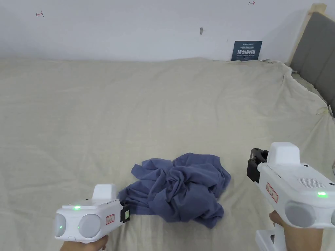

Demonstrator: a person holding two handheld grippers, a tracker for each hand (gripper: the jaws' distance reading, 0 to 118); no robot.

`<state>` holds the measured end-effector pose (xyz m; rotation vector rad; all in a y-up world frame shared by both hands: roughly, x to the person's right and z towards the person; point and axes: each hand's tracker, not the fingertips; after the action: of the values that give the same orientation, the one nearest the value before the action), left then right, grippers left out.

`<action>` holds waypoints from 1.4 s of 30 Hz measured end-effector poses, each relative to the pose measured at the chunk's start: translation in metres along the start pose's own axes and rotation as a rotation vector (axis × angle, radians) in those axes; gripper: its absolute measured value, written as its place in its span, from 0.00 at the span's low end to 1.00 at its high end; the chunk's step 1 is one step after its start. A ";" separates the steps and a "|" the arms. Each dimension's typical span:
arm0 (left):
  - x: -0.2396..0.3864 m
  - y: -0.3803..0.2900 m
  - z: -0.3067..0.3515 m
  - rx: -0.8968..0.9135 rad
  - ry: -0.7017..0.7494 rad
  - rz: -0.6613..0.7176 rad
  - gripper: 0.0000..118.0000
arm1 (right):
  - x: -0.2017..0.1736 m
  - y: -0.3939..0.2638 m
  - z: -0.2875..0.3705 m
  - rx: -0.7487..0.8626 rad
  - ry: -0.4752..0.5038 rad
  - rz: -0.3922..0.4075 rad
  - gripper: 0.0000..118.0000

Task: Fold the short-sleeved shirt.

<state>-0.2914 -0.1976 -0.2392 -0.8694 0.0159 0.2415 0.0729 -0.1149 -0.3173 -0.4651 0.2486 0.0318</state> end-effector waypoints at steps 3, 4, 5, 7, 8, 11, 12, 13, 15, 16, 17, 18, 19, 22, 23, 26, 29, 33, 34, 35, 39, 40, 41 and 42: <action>-0.004 0.006 0.006 0.021 -0.014 0.003 0.01 | 0.004 0.003 -0.047 -0.094 0.007 -0.004 0.01; -0.005 0.008 0.006 0.024 -0.016 0.003 0.01 | 0.004 0.004 -0.062 -0.131 0.007 -0.001 0.01; -0.006 0.009 0.007 0.029 -0.018 0.003 0.01 | 0.005 0.005 -0.075 -0.157 0.018 -0.004 0.03; -0.008 0.011 0.007 0.033 -0.025 0.004 0.01 | 0.007 0.004 -0.109 -0.232 0.029 -0.022 0.29; -0.009 0.012 0.007 0.034 -0.026 0.005 0.01 | 0.007 0.004 -0.122 -0.264 0.034 -0.039 0.51; -0.011 0.014 0.003 0.032 -0.036 0.004 0.01 | 0.005 -0.002 -0.160 -0.344 0.034 -0.065 0.76; -0.012 0.014 0.002 0.031 -0.039 -0.001 0.01 | 0.003 -0.004 -0.173 -0.369 0.024 -0.060 0.79; -0.012 0.014 0.001 0.030 -0.039 -0.009 0.01 | 0.001 -0.007 -0.186 -0.406 0.020 -0.055 0.80; -0.014 0.014 -0.002 0.030 -0.038 -0.016 0.01 | -0.007 -0.011 -0.201 -0.458 0.010 -0.055 0.81; -0.015 0.014 -0.003 0.027 -0.041 -0.015 0.01 | -0.008 -0.014 -0.211 -0.489 0.004 -0.063 0.81; -0.017 0.014 -0.005 0.025 -0.045 -0.010 0.01 | -0.011 -0.016 -0.219 -0.502 -0.002 -0.061 0.80; -0.019 0.013 -0.006 0.024 -0.051 -0.006 0.01 | -0.013 -0.019 -0.225 -0.528 0.006 -0.061 0.79; -0.019 0.013 -0.006 0.026 -0.052 -0.006 0.01 | -0.016 -0.021 -0.230 -0.550 0.012 -0.059 0.77; -0.020 0.013 -0.008 0.021 -0.051 -0.007 0.01 | -0.024 -0.027 -0.242 -0.562 0.001 -0.058 0.49; -0.020 0.013 -0.008 0.022 -0.052 -0.006 0.01 | -0.025 -0.029 -0.245 -0.572 0.000 -0.050 0.45; -0.021 0.012 -0.009 0.019 -0.058 0.002 0.01 | -0.034 -0.030 -0.242 -0.570 -0.014 -0.013 0.44; -0.022 0.011 -0.011 0.019 -0.057 0.007 0.01 | -0.035 -0.024 -0.230 -0.544 0.013 0.052 0.09; -0.022 0.010 -0.009 0.023 -0.059 0.015 0.01 | -0.041 -0.012 -0.204 -0.485 0.029 0.129 0.02; -0.022 0.010 -0.007 0.027 -0.062 0.020 0.01 | -0.033 -0.009 -0.199 -0.461 0.024 0.119 0.02; -0.022 0.011 -0.004 0.032 -0.067 0.027 0.01 | -0.023 -0.006 -0.196 -0.435 0.037 0.097 0.02; -0.022 0.015 0.009 0.067 -0.109 0.077 0.01 | -0.023 0.025 -0.136 -0.326 0.093 0.043 0.02; -0.023 0.017 0.012 0.081 -0.120 0.093 0.01 | -0.021 0.032 -0.123 -0.297 0.103 0.030 0.02; -0.024 0.020 0.015 0.089 -0.127 0.102 0.01 | -0.019 0.040 -0.109 -0.268 0.109 0.012 0.02; -0.025 0.024 0.019 0.105 -0.133 0.114 0.01 | -0.017 0.047 -0.095 -0.238 0.122 -0.005 0.02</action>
<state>-0.3223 -0.1734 -0.2416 -0.7472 -0.0458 0.4018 0.0303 -0.1146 -0.4162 -0.7055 0.3653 0.0287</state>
